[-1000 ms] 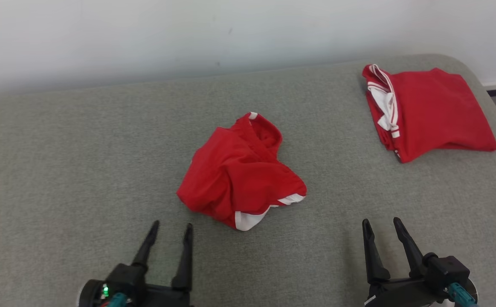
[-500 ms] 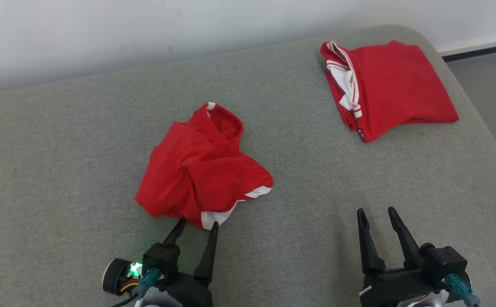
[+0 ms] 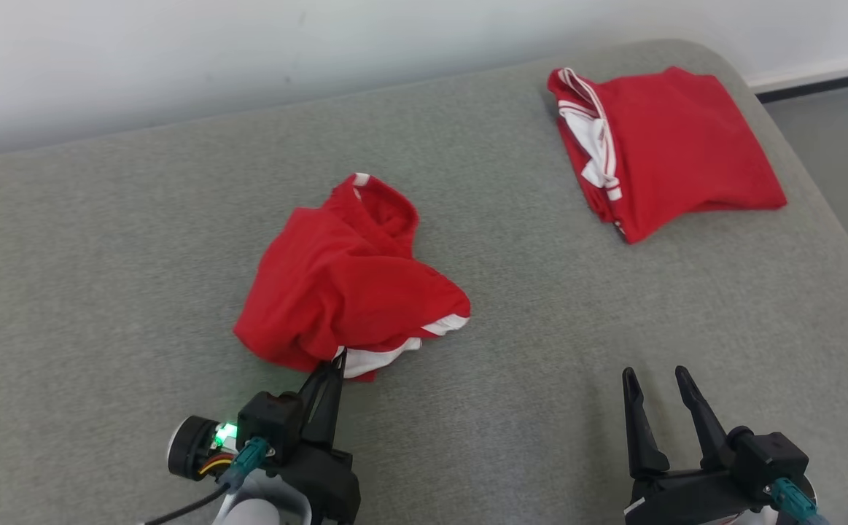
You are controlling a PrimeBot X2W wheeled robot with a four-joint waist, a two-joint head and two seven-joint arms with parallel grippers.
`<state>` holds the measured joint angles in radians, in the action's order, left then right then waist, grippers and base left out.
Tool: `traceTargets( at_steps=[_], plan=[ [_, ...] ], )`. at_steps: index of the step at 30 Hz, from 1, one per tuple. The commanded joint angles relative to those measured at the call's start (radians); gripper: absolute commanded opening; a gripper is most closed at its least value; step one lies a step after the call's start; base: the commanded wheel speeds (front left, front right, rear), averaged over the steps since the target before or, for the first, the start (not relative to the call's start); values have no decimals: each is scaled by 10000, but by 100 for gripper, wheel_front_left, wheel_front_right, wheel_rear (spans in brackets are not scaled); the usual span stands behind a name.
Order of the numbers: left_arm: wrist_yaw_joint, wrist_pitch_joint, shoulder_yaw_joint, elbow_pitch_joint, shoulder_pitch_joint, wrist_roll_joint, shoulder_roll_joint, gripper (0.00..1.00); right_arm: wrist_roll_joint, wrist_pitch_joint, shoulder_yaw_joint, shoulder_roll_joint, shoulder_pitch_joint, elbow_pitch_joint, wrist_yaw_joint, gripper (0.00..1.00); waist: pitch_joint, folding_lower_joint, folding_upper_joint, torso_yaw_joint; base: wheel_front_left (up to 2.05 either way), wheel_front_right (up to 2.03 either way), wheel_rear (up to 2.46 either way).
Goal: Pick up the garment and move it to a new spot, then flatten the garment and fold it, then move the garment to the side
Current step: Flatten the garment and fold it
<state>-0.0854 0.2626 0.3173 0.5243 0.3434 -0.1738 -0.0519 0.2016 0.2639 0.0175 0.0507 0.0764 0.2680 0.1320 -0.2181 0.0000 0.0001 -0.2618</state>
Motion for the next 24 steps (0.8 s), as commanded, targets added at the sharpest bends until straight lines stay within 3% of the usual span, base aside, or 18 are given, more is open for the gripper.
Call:
traceTargets(
  at_steps=[1, 10, 18, 24],
  plan=[
    [-11, 25, -29, -301, -278, 135, -126, 0, -26, 6, -14, -12, -134, -13, -23, 100, 423, 0, -1, 646, 0, 0, 0],
    [54, -102, -171, -2255, -1518, 319, -877, 0, 124, 6, 83, -9, -330, 87, -23, 100, 912, 0, -1, 1874, 0, 0, 0],
    [296, -1121, -437, -4406, -2755, 235, -1709, 0, 169, 4, 91, -9, -368, 140, -23, 100, 945, 0, -1, 2472, 0, 0, 0],
    [318, -1512, -464, -4406, -3383, -96, -1754, 0, 138, 6, 169, -9, -323, 229, -23, 100, 976, 0, -1, 2547, 0, 0, 0]
  ],
)
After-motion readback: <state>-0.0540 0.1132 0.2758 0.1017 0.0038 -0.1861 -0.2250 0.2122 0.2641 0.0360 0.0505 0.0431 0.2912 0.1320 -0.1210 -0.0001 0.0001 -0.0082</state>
